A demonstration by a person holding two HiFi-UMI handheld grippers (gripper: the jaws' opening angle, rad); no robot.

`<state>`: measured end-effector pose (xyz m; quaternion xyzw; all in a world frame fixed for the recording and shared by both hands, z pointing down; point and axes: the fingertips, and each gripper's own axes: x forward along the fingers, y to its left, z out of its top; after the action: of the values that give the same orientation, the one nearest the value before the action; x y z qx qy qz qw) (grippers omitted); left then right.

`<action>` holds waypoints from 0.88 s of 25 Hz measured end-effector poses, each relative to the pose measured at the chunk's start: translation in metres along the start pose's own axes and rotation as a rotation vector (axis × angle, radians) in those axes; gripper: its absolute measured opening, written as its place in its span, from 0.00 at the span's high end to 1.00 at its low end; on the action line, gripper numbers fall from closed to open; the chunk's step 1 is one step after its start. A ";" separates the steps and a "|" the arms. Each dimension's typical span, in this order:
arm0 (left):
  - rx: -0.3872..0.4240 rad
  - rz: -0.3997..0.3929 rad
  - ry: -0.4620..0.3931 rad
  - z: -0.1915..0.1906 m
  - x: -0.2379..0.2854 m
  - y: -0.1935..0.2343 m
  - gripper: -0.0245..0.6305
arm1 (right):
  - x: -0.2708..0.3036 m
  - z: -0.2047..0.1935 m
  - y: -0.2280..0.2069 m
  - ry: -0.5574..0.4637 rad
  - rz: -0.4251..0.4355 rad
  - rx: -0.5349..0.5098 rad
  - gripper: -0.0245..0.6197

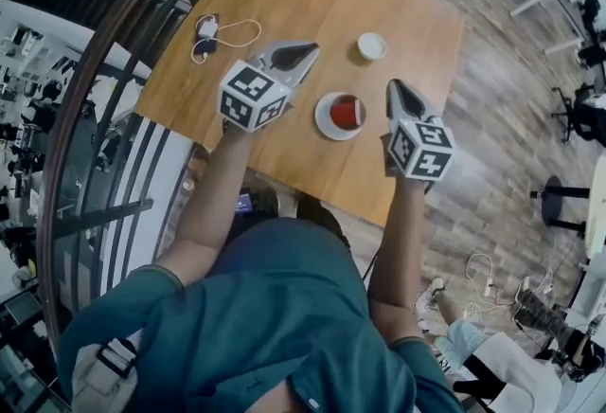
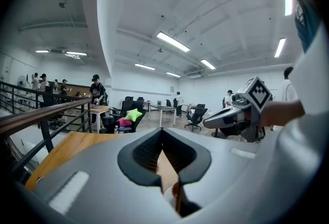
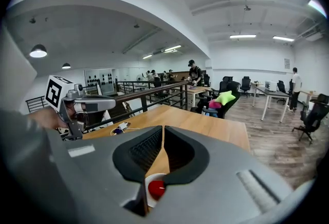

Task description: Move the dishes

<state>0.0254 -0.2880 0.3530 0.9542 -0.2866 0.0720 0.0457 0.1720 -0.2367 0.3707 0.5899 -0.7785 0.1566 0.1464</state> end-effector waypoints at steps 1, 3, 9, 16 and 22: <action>-0.010 0.005 0.009 -0.006 0.004 0.001 0.96 | 0.004 -0.005 -0.002 0.014 0.009 0.005 0.94; -0.029 0.013 0.028 -0.017 0.011 0.003 0.96 | 0.012 -0.015 -0.006 0.043 0.027 0.014 0.94; -0.077 0.014 0.091 -0.059 0.035 0.008 0.96 | 0.036 -0.047 -0.013 0.118 0.064 0.040 0.94; -0.137 0.002 0.186 -0.113 0.059 0.004 0.96 | 0.056 -0.091 -0.017 0.219 0.110 0.072 0.93; -0.181 0.000 0.266 -0.157 0.072 0.000 0.96 | 0.070 -0.129 -0.012 0.295 0.154 0.087 0.91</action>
<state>0.0668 -0.3067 0.5198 0.9283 -0.2832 0.1714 0.1692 0.1709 -0.2475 0.5172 0.5047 -0.7841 0.2856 0.2208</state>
